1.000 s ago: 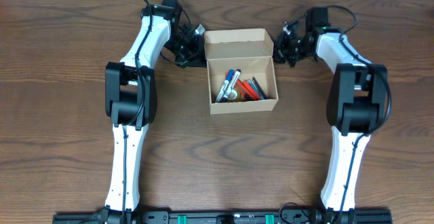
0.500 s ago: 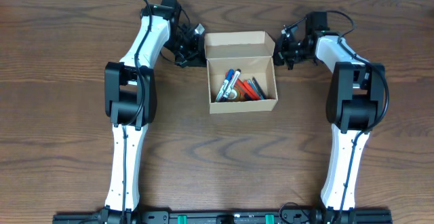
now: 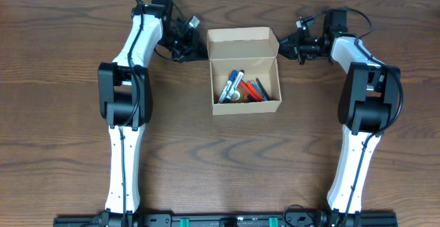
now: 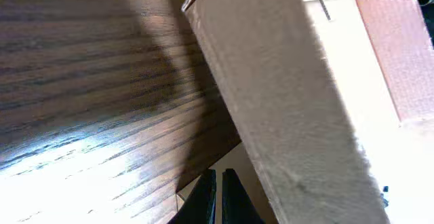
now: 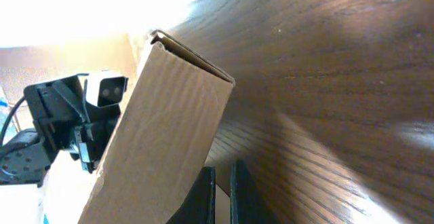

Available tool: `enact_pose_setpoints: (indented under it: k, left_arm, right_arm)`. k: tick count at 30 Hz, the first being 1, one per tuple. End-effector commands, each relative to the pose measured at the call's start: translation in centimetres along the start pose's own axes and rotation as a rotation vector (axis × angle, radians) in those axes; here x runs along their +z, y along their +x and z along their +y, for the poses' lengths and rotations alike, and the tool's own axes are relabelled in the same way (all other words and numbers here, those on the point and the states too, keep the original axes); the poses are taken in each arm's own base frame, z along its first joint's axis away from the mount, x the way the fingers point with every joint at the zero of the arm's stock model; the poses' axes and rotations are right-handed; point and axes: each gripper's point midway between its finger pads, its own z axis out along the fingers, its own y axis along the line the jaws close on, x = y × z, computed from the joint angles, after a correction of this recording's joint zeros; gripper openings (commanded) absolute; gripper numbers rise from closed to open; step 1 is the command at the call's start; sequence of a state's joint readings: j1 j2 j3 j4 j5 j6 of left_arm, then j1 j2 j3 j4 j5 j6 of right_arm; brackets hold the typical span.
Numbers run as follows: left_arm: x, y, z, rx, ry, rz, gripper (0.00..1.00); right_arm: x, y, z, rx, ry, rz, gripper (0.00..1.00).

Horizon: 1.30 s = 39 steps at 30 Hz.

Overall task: Pack container
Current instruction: 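Swing the lid over the box with both grippers to close it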

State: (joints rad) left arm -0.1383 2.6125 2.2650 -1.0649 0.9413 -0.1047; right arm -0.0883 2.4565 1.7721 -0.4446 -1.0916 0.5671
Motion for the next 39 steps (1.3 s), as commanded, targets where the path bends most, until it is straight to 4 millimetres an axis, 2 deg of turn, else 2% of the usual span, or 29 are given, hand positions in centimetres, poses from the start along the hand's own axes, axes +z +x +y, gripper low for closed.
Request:
enact_pose_setpoints:
  k: [1, 7, 11, 22, 32, 39]
  left_arm:
    - [-0.4, -0.4, -1.3, 0.047, 0.05, -0.011, 0.06]
    - [-0.6, -0.9, -2.9, 0.083, 0.139, -0.023, 0.06]
    - [-0.7, -0.8, -3.4, 0.084, 0.168, -0.02, 0.06]
    - [-2.1, -1.5, -6.8, 0.166, 0.296, -0.043, 0.06]
    - [-4.0, -2.3, -9.6, 0.247, 0.329, -0.083, 0.06]
    - [-4.7, -2.2, -10.7, 0.258, 0.353, -0.082, 0.06]
  right_arm:
    - [0.3, 0.3, 0.7, 0.006, -0.053, 0.027, 0.01]
    - [0.3, -0.5, 2.0, -0.002, -0.101, 0.015, 0.02]
    - [0.6, -0.3, 2.4, -0.013, -0.109, 0.022, 0.01]
    - [0.1, -0.3, 4.6, -0.066, -0.178, 0.048, 0.01]
    - [-1.1, -1.6, 8.8, -0.141, -0.234, 0.043, 0.01]
    - [-0.7, -0.7, 11.5, -0.177, -0.26, 0.079, 0.01]
